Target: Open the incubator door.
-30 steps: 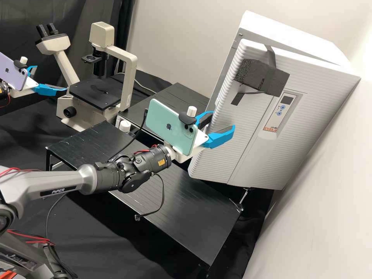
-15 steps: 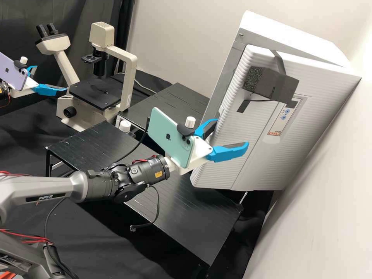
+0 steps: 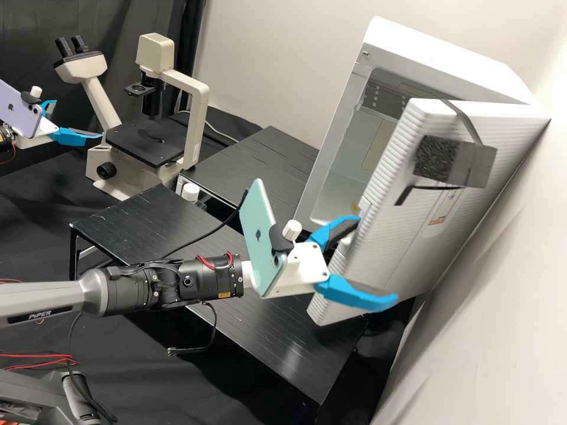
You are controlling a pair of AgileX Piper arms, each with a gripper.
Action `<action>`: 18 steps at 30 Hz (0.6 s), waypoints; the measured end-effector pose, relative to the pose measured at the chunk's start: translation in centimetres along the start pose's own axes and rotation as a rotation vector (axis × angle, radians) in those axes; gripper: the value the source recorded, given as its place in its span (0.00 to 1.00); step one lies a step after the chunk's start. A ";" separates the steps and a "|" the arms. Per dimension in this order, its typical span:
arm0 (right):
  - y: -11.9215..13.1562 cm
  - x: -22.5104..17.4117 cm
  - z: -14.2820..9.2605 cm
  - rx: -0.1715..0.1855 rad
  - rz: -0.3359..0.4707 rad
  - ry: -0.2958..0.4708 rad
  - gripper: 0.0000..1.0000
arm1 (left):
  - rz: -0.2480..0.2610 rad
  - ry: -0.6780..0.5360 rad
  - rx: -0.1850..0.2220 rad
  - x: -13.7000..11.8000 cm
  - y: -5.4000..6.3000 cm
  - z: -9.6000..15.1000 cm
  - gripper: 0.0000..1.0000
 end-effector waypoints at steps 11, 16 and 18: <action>0.1 -1.5 -1.2 -0.027 0.055 0.047 1.00 | 0.000 0.000 0.000 0.0 0.0 0.0 1.00; 0.6 -3.2 -2.2 -0.008 0.108 0.123 1.00 | 0.000 0.000 0.000 0.0 0.0 0.0 1.00; 0.6 -3.9 -2.7 0.007 0.108 0.166 1.00 | 0.000 0.000 0.000 0.0 0.0 0.0 1.00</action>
